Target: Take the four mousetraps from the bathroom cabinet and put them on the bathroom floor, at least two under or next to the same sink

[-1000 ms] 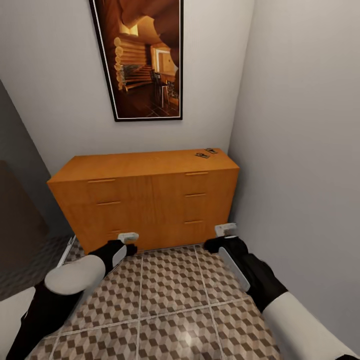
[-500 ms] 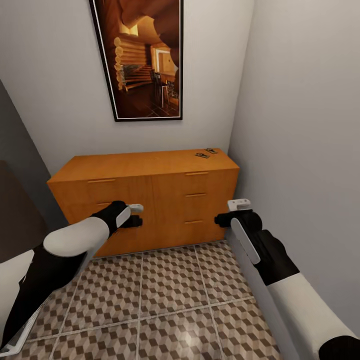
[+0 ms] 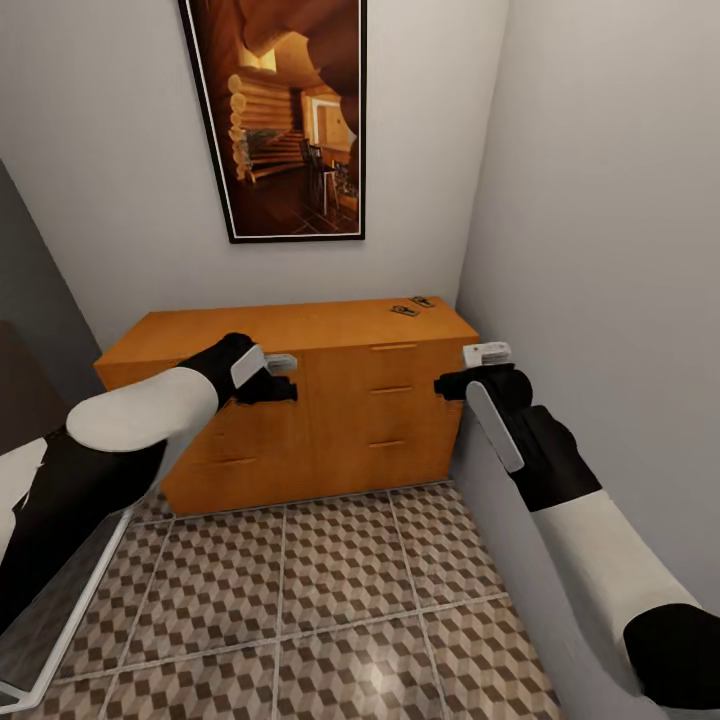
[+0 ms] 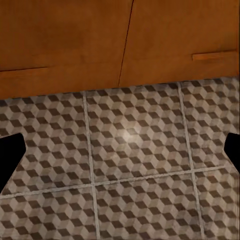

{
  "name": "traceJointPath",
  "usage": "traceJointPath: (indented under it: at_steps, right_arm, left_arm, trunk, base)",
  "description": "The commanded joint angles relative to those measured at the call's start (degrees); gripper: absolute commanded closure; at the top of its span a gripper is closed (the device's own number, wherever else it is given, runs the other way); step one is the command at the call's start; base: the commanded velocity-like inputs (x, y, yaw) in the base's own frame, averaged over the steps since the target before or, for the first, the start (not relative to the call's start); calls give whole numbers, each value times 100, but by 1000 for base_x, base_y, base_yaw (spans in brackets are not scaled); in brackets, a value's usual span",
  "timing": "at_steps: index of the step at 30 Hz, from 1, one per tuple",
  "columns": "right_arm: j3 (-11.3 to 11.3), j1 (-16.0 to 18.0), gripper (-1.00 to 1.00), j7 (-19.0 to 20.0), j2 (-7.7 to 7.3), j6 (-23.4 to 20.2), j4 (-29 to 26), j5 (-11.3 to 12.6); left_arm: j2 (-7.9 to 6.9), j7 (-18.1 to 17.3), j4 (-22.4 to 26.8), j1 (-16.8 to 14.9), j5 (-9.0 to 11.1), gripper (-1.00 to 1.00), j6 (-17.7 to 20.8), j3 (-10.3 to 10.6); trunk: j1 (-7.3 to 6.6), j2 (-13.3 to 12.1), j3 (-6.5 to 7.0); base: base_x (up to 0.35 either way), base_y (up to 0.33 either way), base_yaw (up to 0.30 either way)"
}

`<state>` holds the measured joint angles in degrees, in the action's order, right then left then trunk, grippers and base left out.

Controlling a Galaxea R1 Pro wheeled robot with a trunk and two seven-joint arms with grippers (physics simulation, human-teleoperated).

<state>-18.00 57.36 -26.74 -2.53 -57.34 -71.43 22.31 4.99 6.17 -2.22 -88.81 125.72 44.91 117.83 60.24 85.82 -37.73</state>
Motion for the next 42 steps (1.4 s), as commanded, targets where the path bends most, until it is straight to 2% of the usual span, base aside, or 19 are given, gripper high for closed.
traceJointPath:
  at_steps: [1, 6, 13, 14, 20, 25, 29, 34, 42]
  right_arm:
    - [-14, 147, -100, -66, -2, -15, 1, 63]
    - [-12, 527, -100, -73, 8, -16, 14, 63]
    - [-6, 1091, -100, -126, 14, -11, 170, 77]
    - [-4, 1253, -100, -180, 14, -9, 266, 86]
    - [99, 1670, -100, -371, 55, 0, 597, 109]
    - [184, 1823, -100, -416, 117, 3, 772, 119]
    - [211, 1870, -100, -433, 227, 3, 949, 118]
    - [233, 1890, -100, -442, 323, 8, 1141, 116]
    - [250, 1893, -100, -445, 380, 9, 1281, 120]
  left_arm:
    - [10, -20, -6, -162, 88, -100, 84, 8]
    - [16, -231, -3, -500, 240, -100, 168, -17]
    - [16, -461, -5, -868, 614, -100, 258, -29]
    - [14, -487, -5, -942, 702, -100, 270, -29]
    - [22, -527, -6, -1207, 851, -100, 286, -31]
    - [48, -534, -3, -1395, 885, -100, 289, -32]
    - [67, -538, -1, -1495, 895, -100, 290, -32]
    - [94, -550, 2, -1554, 899, -100, 290, -37]
    - [204, -555, 6, -1578, 901, -100, 291, -59]
  trunk:
    - [0, 3, -6]
    - [0, 3, -6]
    - [0, 3, -6]
    - [0, 3, -6]
    - [0, 3, -6]
    - [0, 3, -6]
    - [0, 3, -6]
    - [0, 3, -6]
    - [0, 3, -6]
  base:
    - [0, 0, 0]
    - [0, 0, 0]
    - [0, 0, 0]
    - [0, 0, 0]
    - [0, 0, 0]
    - [0, 0, 0]
    - [0, 0, 0]
    - [0, 0, 0]
    - [67, -1, 0]
